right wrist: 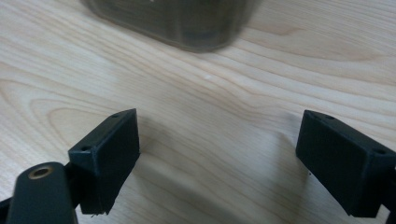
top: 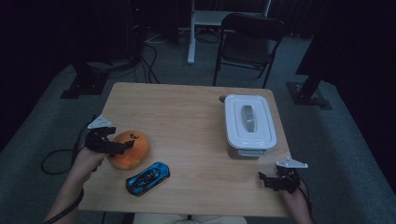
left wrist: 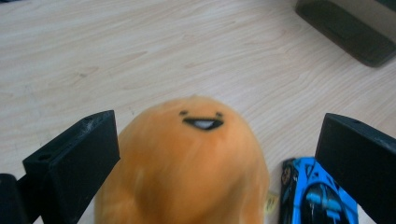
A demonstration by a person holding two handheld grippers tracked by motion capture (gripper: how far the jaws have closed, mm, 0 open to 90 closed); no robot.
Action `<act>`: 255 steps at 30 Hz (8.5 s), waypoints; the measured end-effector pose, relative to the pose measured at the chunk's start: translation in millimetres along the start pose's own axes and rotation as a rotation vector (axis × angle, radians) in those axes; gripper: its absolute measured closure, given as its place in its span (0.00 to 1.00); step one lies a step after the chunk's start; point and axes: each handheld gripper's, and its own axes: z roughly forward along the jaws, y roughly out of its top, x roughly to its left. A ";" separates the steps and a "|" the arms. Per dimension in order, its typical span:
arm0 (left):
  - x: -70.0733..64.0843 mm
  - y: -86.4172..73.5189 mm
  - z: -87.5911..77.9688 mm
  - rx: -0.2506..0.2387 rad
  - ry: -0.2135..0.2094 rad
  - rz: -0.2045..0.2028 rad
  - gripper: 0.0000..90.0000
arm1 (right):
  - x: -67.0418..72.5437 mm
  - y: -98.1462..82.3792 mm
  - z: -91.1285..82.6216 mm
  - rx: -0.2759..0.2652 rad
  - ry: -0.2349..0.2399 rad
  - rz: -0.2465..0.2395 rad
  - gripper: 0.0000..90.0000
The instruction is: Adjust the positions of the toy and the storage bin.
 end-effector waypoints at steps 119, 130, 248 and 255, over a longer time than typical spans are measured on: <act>-101.3 74.2 206.1 0.156 -0.110 0.222 0.01 | -1.5 120.3 99.1 -0.097 0.037 0.006 0.23; -86.4 60.5 186.5 0.124 -0.102 0.188 0.01 | 19.7 124.3 103.5 -0.068 0.056 -0.028 0.19; -211.0 -43.8 152.8 0.167 -0.231 0.328 0.01 | -26.5 118.3 -45.3 -0.229 0.230 0.010 0.13; -209.3 -44.5 153.7 0.157 -0.236 0.348 0.01 | -2.1 128.9 -64.3 -0.254 0.227 -0.021 0.13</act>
